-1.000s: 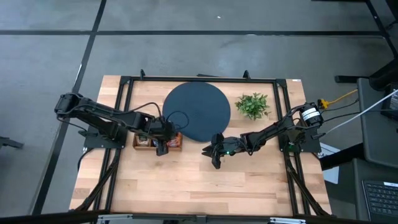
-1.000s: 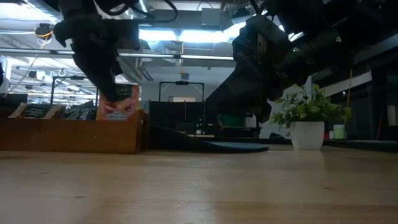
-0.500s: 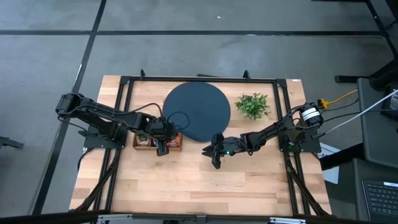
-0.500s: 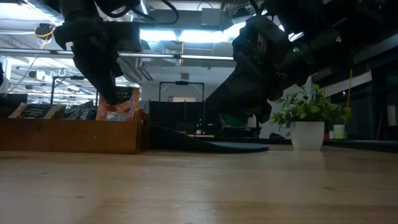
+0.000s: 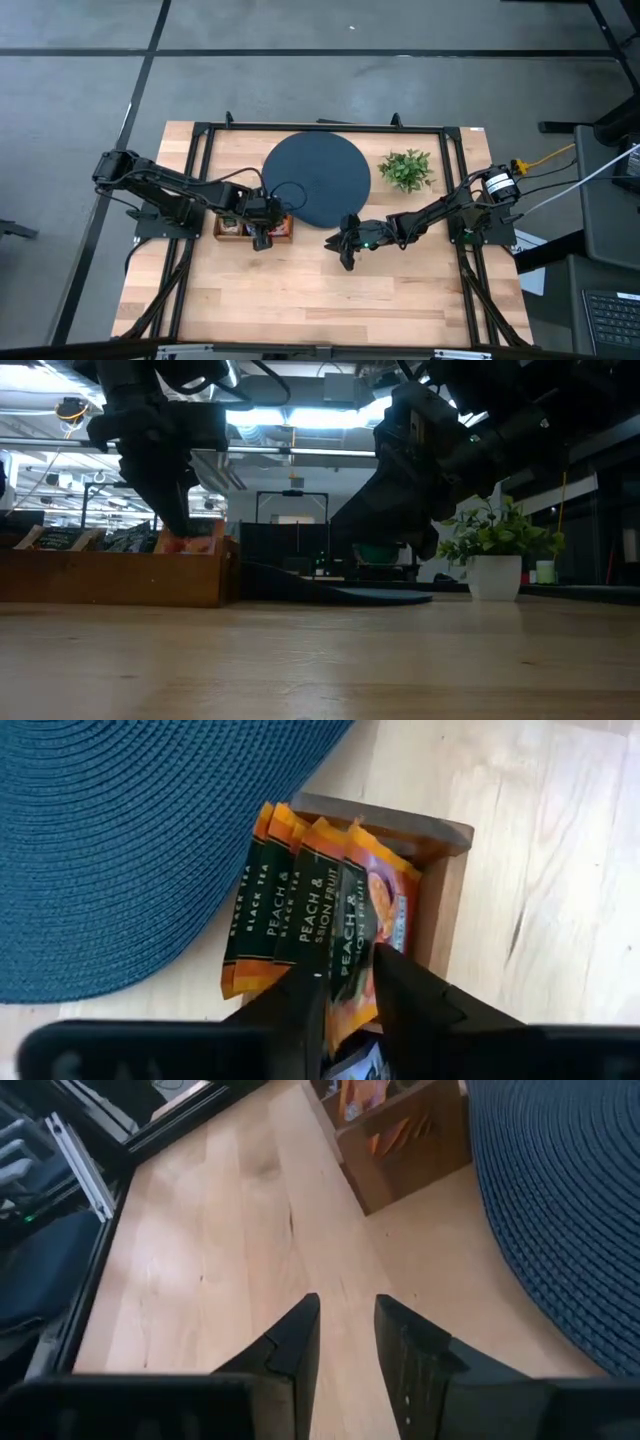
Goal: Pick & Place Tea
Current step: Put the orange tea bag into the right section of the wooden organizer
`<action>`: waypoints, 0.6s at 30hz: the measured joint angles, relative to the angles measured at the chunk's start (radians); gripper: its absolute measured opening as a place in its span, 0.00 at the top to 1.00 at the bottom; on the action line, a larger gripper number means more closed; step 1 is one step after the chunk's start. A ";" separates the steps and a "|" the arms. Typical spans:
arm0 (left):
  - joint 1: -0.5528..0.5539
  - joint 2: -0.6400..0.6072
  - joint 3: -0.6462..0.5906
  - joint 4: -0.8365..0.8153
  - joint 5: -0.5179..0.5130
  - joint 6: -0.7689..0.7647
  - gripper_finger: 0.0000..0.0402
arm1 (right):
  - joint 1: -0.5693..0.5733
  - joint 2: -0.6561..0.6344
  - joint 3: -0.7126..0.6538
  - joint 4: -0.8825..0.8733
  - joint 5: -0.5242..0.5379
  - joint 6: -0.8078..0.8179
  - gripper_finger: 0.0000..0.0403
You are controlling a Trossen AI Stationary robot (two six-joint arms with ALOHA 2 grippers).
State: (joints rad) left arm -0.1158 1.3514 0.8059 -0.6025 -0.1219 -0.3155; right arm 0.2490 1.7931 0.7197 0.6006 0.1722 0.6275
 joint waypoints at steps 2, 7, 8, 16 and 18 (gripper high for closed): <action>0.000 -0.001 0.000 -0.001 0.002 0.001 0.79 | 0.000 0.000 0.000 0.000 -0.004 0.016 0.75; 0.000 -0.019 0.001 0.000 0.036 -0.027 0.78 | 0.001 0.000 0.000 0.044 -0.161 -0.074 0.75; 0.000 -0.023 0.001 0.000 0.036 -0.028 0.78 | 0.002 0.000 0.000 0.071 -0.205 -0.100 0.75; -0.012 -0.034 0.001 0.001 0.039 -0.039 0.77 | 0.003 -0.067 -0.031 0.199 -0.501 -0.261 0.75; -0.027 -0.034 0.003 -0.001 0.027 -0.039 0.77 | 0.003 -0.122 -0.077 0.196 -0.507 -0.277 0.75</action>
State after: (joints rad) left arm -0.1430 1.3170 0.8091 -0.6037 -0.0952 -0.3547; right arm 0.2516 1.6708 0.6425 0.7971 -0.3344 0.3507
